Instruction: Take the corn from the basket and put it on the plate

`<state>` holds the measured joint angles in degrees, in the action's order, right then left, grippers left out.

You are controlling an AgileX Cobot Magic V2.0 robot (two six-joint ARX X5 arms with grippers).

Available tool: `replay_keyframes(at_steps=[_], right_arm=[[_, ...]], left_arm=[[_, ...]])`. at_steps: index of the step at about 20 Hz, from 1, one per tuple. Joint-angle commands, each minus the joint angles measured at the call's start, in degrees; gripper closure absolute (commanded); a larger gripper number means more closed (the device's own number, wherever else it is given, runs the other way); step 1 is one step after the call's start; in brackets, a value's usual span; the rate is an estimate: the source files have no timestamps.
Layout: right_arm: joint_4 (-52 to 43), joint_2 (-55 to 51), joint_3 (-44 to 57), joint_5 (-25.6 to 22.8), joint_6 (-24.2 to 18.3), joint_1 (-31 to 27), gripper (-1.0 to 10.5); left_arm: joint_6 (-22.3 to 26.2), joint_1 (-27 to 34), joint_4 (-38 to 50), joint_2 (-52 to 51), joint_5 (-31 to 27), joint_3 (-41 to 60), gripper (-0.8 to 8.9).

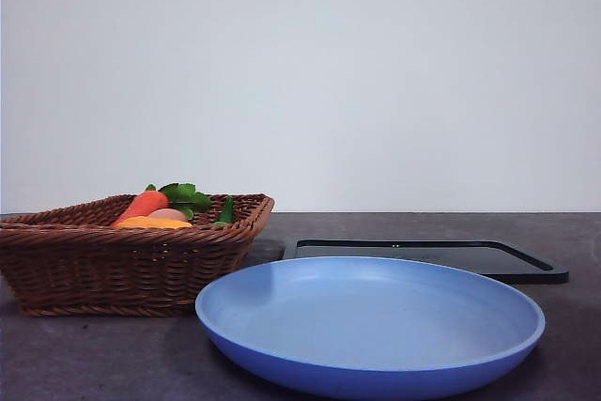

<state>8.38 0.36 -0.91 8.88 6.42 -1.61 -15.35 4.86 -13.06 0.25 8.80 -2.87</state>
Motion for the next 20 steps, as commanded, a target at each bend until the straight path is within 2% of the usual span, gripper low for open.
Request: replay_keyframes(at_steps=[1, 5, 7, 9, 15, 20], right_arm=[[-1.73, -0.15, 0.15, 0.24, 5.38, -0.04, 9.4], [-2.6, -0.13, -0.74, 1.22, 13.16, -0.02, 9.4], [-2.54, -0.13, -1.49, 1.16, 14.78, -0.04, 9.4], [-1.95, -0.11, -2.89, 1.16, 15.85, -0.04, 9.4], [3.37, 0.42, -9.53, 1.2, 16.81, -0.02, 9.4], [11.04, 3.96, -18.18, 1.46, 16.72, -0.02, 9.4]], left_arm=[[-3.98, 0.15, -1.53, -0.09, 0.79, 0.68, 8.09], [-7.93, 0.15, -1.53, -0.07, 4.52, 0.57, 8.09], [-9.6, 0.15, -1.75, -0.07, 6.56, 0.15, 8.09], [-11.28, 0.15, -2.84, -0.02, 7.15, -1.11, 8.09], [-11.32, 0.15, -7.34, 0.85, 8.0, -7.69, 8.09], [-11.02, 0.15, -11.39, 4.09, 11.34, -14.16, 8.09]])
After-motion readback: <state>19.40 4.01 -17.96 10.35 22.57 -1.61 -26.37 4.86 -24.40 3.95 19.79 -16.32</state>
